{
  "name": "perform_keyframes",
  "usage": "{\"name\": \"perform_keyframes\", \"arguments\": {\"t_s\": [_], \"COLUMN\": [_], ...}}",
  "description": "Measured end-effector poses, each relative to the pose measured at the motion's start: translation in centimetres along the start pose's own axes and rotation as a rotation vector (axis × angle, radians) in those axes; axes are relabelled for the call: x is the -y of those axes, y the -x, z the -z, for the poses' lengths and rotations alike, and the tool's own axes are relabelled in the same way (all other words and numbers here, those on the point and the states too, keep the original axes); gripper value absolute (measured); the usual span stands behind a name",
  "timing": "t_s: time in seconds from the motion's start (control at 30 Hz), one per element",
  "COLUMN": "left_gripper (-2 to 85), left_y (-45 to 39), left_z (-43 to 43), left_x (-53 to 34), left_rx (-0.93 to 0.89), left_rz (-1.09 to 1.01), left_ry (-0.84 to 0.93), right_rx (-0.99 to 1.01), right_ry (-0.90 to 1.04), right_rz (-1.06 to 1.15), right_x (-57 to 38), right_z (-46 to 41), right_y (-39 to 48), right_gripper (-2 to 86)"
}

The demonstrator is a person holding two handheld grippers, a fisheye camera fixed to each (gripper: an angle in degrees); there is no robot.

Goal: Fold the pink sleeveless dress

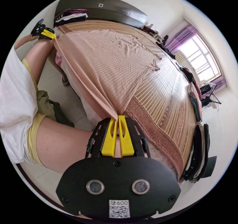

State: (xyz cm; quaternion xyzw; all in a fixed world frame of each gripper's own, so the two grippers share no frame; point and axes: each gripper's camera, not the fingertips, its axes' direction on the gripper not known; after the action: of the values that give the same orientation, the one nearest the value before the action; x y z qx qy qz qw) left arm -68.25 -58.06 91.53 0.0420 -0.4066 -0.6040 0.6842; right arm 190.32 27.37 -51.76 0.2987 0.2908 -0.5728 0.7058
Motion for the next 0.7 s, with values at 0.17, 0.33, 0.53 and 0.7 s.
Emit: {"name": "perform_keyframes", "arguments": {"t_s": [0.17, 0.33, 0.53, 0.7], "left_gripper": [1.2, 1.3, 1.3, 1.3], "left_y": [1.5, 2.7, 1.8, 2.1], "left_z": [0.7, 1.3, 0.9, 0.6], "left_x": [-2.7, -5.8, -5.8, -6.2], "left_rx": [-0.050, -0.074, -0.024, -0.045], "left_rz": [0.088, 0.206, 0.163, 0.194], "left_ry": [-0.081, -0.161, -0.125, -0.111], "right_rx": [-0.131, -0.189, -0.017, -0.004], "right_ry": [-0.083, -0.101, -0.131, -0.132], "right_rz": [0.184, 0.173, 0.018, 0.032], "right_x": [-2.7, -3.8, -4.8, -5.4], "right_z": [0.4, 0.4, 1.1, 1.0], "right_y": [3.5, 4.4, 0.8, 0.8], "right_gripper": [-0.8, -0.8, -0.8, -0.8]}}
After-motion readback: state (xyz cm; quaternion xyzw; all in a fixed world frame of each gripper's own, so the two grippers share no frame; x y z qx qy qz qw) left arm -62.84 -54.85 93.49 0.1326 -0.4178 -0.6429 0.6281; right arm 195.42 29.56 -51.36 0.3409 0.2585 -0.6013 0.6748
